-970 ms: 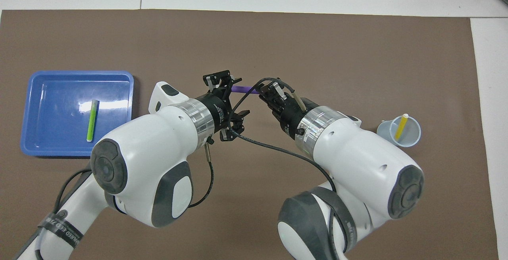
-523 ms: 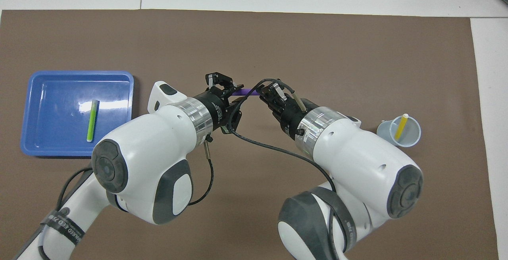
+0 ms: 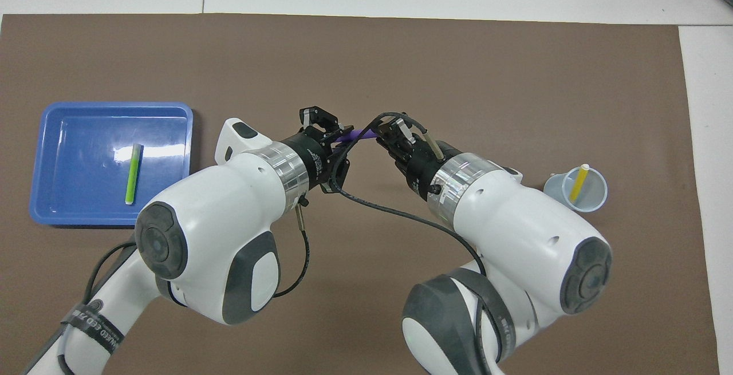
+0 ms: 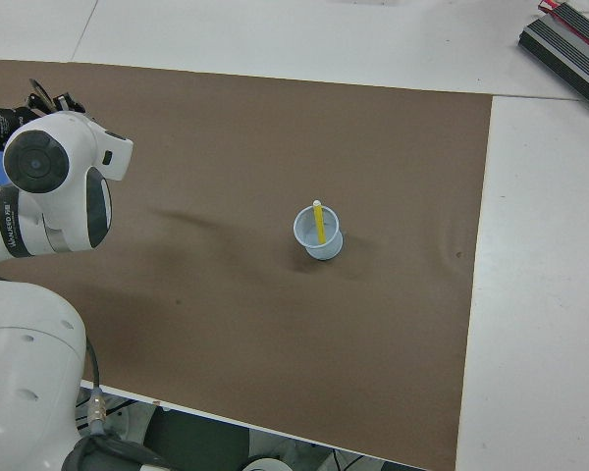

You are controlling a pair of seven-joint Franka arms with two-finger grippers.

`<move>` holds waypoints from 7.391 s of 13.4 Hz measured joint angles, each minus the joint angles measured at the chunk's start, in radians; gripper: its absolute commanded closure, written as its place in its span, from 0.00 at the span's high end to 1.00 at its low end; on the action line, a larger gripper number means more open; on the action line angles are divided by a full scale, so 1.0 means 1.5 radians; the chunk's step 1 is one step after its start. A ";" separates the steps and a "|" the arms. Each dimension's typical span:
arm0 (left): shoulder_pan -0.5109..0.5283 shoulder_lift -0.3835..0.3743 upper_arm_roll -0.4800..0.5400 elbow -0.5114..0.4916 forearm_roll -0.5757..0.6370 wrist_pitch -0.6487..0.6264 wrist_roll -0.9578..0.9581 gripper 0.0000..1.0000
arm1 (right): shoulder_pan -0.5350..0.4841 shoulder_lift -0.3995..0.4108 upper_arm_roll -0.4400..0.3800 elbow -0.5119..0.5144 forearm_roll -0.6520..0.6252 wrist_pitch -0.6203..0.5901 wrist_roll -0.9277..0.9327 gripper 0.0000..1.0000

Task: Right arm passes pens to left for tray arrangement
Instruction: 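Close the left gripper on the purple pen and open the right gripper, then place the purple pen in the tray with the left gripper and release, then grasp the yellow pen in the white cup with the right gripper, then carry the yellow pen with the right gripper toward the left gripper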

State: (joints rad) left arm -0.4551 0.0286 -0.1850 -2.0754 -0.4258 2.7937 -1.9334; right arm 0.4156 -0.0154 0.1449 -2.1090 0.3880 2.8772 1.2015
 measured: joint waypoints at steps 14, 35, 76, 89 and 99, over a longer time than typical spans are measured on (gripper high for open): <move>0.230 -0.035 0.018 0.004 0.014 -0.437 0.888 0.00 | -0.200 -0.026 -0.010 0.027 -0.089 -0.415 -0.641 1.00; 0.538 0.117 0.022 0.010 0.250 -0.357 1.511 0.00 | -0.408 0.059 -0.011 0.015 -0.274 -0.450 -1.068 0.58; 0.262 -0.011 -0.005 0.103 -0.021 -0.355 0.313 1.00 | -0.271 0.055 0.009 0.221 -0.005 -0.529 -0.524 0.00; 0.050 -0.012 -0.005 0.047 -0.022 -0.122 0.016 1.00 | -0.083 0.032 0.011 0.070 0.125 -0.127 -0.138 0.00; -0.010 0.055 -0.004 0.031 -0.022 0.038 -0.020 1.00 | -0.080 0.028 0.013 0.067 0.143 -0.140 -0.138 0.00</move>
State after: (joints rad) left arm -0.4705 0.1115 -0.1908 -2.0289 -0.4595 2.8504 -1.9634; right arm 0.2949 0.0272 0.1651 -2.0087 0.6021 2.6675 0.9948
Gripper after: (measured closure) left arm 0.000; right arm 0.819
